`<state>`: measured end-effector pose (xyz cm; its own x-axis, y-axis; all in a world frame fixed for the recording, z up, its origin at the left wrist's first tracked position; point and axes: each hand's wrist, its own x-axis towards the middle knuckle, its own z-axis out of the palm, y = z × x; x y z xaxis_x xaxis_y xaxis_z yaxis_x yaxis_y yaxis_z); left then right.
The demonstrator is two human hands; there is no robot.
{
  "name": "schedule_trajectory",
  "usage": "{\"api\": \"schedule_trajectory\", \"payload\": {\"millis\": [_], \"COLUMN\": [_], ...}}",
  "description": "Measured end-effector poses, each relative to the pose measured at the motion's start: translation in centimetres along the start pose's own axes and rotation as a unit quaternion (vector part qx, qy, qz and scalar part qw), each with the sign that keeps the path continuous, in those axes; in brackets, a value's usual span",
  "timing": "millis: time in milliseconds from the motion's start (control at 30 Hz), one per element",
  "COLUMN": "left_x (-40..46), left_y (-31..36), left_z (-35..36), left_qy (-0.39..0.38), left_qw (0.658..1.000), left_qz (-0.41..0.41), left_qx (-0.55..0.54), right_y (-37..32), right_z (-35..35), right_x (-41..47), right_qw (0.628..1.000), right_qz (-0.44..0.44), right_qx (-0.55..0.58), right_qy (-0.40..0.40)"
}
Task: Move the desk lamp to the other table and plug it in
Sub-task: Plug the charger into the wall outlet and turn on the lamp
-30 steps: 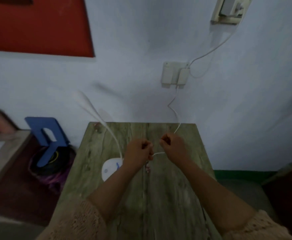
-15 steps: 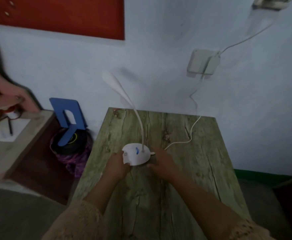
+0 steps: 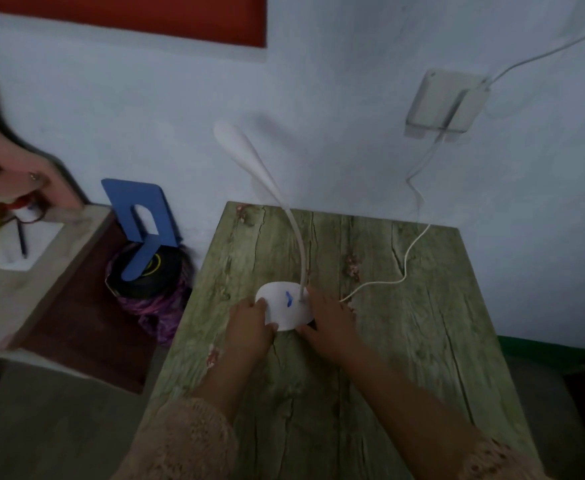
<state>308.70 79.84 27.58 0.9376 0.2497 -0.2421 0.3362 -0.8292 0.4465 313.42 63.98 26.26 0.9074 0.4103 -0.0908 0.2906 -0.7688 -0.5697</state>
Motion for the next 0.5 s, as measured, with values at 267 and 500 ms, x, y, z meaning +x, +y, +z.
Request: {"api": "schedule_trajectory", "payload": {"millis": [267,500], "left_x": [-0.29,-0.45], "left_y": [0.14,-0.04], "left_z": [0.51,0.66], "left_qy": [0.001,0.029], "left_qw": [0.999,1.000], "left_qz": [-0.006,-0.009], "left_qx": [0.053,-0.005], "right_y": [-0.01,-0.03], "right_z": [0.15,0.21], "right_x": [0.53,0.47], "right_qw": [0.998,0.998], "right_qz": [0.006,0.008], "right_qx": [-0.053,-0.053], "right_qy": [-0.033,-0.030]}}
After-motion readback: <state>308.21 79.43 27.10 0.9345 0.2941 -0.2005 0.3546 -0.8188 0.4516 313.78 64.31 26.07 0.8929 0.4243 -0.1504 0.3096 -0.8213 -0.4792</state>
